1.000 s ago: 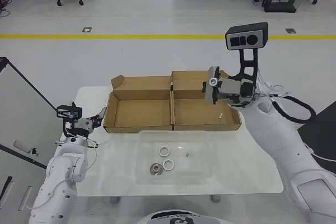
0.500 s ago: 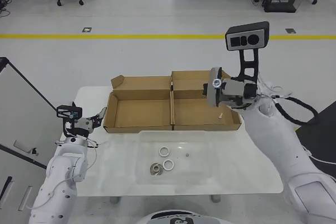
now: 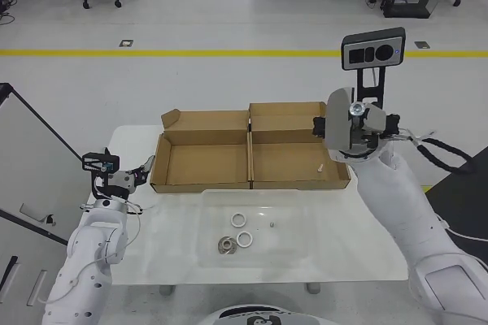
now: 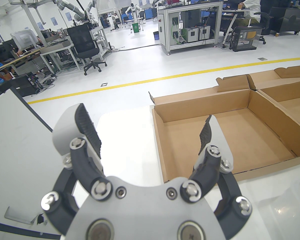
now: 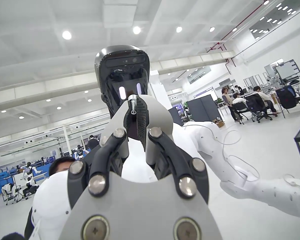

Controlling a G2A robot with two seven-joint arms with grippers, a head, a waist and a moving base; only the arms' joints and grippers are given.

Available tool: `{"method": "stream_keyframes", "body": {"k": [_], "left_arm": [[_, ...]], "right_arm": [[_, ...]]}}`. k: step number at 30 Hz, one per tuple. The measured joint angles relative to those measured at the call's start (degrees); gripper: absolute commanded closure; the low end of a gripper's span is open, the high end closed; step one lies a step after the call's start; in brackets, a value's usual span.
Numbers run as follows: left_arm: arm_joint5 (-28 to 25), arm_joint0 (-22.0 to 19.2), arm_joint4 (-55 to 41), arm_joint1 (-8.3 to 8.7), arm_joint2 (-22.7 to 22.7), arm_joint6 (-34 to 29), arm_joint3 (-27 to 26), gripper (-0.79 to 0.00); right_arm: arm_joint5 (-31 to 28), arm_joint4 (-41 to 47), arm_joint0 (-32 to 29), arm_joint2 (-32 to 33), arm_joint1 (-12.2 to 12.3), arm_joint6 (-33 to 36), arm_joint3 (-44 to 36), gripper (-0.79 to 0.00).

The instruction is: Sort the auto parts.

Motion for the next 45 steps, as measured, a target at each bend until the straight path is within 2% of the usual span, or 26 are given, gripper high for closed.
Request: {"method": "stream_keyframes", "body": {"k": [11,16,24,29,34,45], "left_arm": [[0.00,0.00,0.00,0.00,0.00,0.00,0.00,-0.785],[0.00,0.00,0.00,0.00,0.00,0.00,0.00,-0.785],[0.00,0.00,0.00,0.00,0.00,0.00,0.00,-0.785],[0.00,0.00,0.00,0.00,0.00,0.00,0.00,-0.785],[0.00,0.00,0.00,0.00,0.00,0.00,0.00,-0.785],[0.00,0.00,0.00,0.00,0.00,0.00,0.00,-0.785]], "right_arm": [[0.59,-0.81,-0.28,0.25,0.01,-0.77,-0.39,0.000],[8.33,-12.22,-2.02,4.79,1.30,-1.10,-0.27,0.000],[24.21,-33.31,-6.79,20.37,5.38,6.00,-2.39,0.000],[30.08,-46.76,-5.25,25.11,7.08,10.09,-3.13,0.000],[32.76,-62.39,0.57,23.10,8.25,14.36,0.10,0.000],[28.41,-87.59,12.67,9.10,8.35,18.20,12.17,0.000]]}}
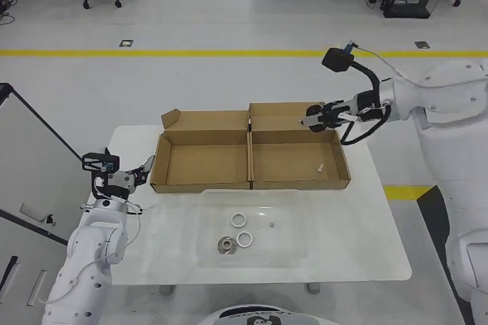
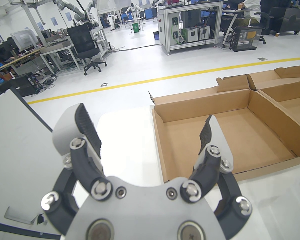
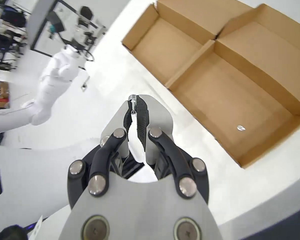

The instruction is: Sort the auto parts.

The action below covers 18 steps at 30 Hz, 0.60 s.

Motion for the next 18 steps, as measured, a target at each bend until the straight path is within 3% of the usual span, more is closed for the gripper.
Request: {"method": "stream_keyframes", "body": {"k": [7,18], "left_arm": [[0.00,0.00,0.00,0.00,0.00,0.00,0.00,-0.785],[0.00,0.00,0.00,0.00,0.00,0.00,0.00,-0.785]], "right_arm": [[-2.00,-12.80,3.99,-10.11,-1.03,-0.84,7.56,0.000],[-2.53,-23.99,7.20,-22.10,-3.82,-6.55,17.91,0.000]]}}
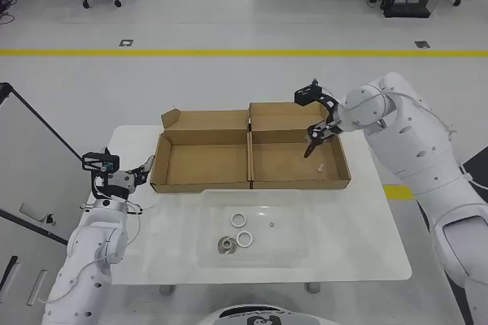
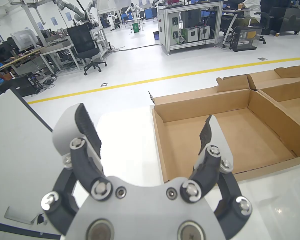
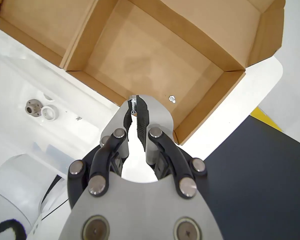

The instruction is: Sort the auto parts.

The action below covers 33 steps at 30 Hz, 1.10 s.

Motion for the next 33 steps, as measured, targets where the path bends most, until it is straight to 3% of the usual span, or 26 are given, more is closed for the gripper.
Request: {"method": "stream_keyframes", "body": {"k": [16,33], "left_arm": [[0.00,0.00,0.00,0.00,0.00,0.00,0.00,-0.785],[0.00,0.00,0.00,0.00,0.00,0.00,0.00,-0.785]], "right_arm": [[4.11,-9.76,1.55,-13.72,-6.34,-6.60,14.68,0.000],[3.35,-8.24,3.02,-18.45,-12.53,-8.55,25.61,0.000]]}}
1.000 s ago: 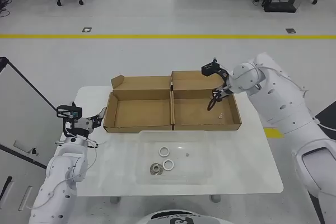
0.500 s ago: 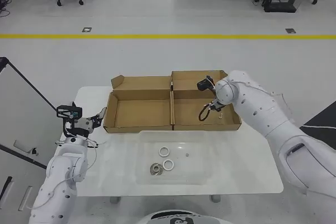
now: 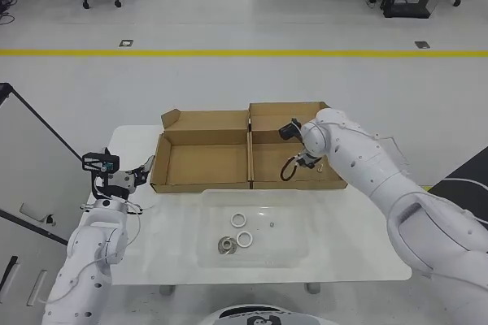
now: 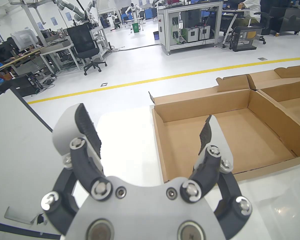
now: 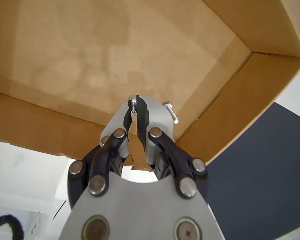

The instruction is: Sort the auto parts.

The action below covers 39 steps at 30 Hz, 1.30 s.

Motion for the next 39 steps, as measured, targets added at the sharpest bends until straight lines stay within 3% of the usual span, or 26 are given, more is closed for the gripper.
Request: {"method": "stream_keyframes", "body": {"k": [11,12,14,17,21,22,24,32,39], "left_arm": [[0.00,0.00,0.00,0.00,0.00,0.00,0.00,-0.785],[0.00,0.00,0.00,0.00,0.00,0.00,0.00,-0.785],[0.00,0.00,0.00,0.00,0.00,0.00,0.00,-0.785],[0.00,0.00,0.00,0.00,0.00,0.00,0.00,-0.785],[0.00,0.00,0.00,0.00,0.00,0.00,0.00,-0.785],[0.00,0.00,0.00,0.00,0.00,0.00,0.00,-0.785],[0.00,0.00,0.00,0.00,0.00,0.00,0.00,-0.785],[0.00,0.00,0.00,0.00,0.00,0.00,0.00,-0.785],[0.00,0.00,0.00,0.00,0.00,0.00,0.00,-0.785]], "right_arm": [[-1.48,1.32,0.30,-0.38,-2.47,-1.31,6.76,0.000],[-1.55,1.37,0.38,-0.37,-2.64,-1.37,7.14,-0.120],[-1.72,1.43,0.56,-0.35,-3.02,-1.56,7.99,-0.249],[-2.04,1.77,0.80,-0.18,-3.52,-1.86,9.08,-0.339],[-2.42,1.99,1.30,0.13,-4.08,-2.09,10.06,-0.388],[-2.46,2.17,1.37,0.29,-4.16,-2.20,10.23,-0.548],[-2.66,2.42,1.52,0.61,-4.26,-2.43,10.55,-0.785],[-4.60,2.70,2.92,2.60,-3.93,-2.73,9.18,-0.785],[-7.15,2.60,4.00,6.60,-1.51,-0.54,3.61,-0.785]]}}
